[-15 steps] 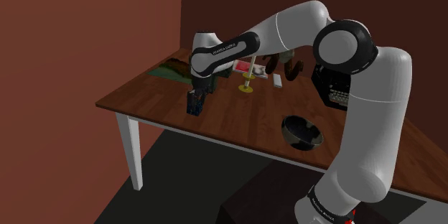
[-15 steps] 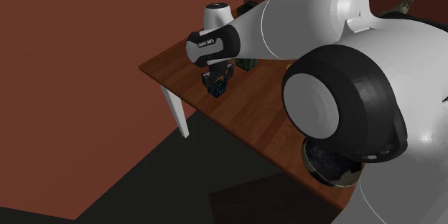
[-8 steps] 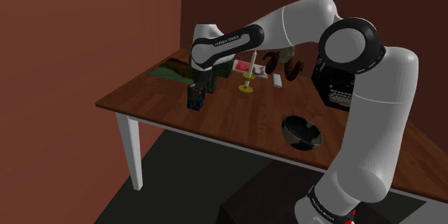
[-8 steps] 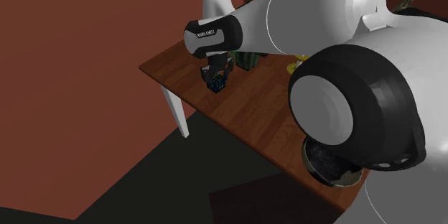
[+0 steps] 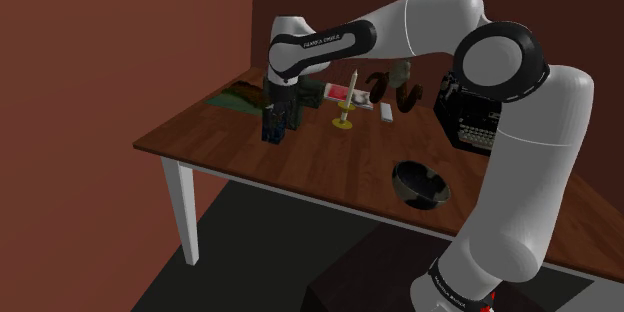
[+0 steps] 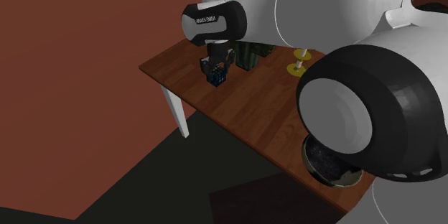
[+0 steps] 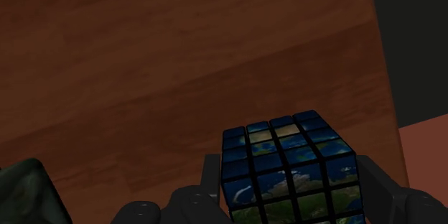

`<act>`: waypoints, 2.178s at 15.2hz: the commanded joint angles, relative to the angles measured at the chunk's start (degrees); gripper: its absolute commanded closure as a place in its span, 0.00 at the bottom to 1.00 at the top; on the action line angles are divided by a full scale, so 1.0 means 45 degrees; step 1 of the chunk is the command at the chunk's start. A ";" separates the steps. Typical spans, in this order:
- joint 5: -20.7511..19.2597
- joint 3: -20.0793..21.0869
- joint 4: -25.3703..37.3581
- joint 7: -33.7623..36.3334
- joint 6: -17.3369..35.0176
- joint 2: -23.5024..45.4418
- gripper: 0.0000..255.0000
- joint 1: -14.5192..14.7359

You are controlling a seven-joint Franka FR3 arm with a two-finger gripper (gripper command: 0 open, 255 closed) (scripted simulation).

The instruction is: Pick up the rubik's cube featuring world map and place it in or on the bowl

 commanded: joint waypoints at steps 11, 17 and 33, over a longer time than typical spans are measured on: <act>0.0037 0.0018 0.1489 0.0015 -0.1934 -0.0445 1.00 0.0000; 0.0044 0.0023 0.2386 0.0026 -0.2926 -0.0540 1.00 0.0004; 0.0281 -0.1103 -0.5585 -0.2248 -0.2089 -0.7637 1.00 -0.1099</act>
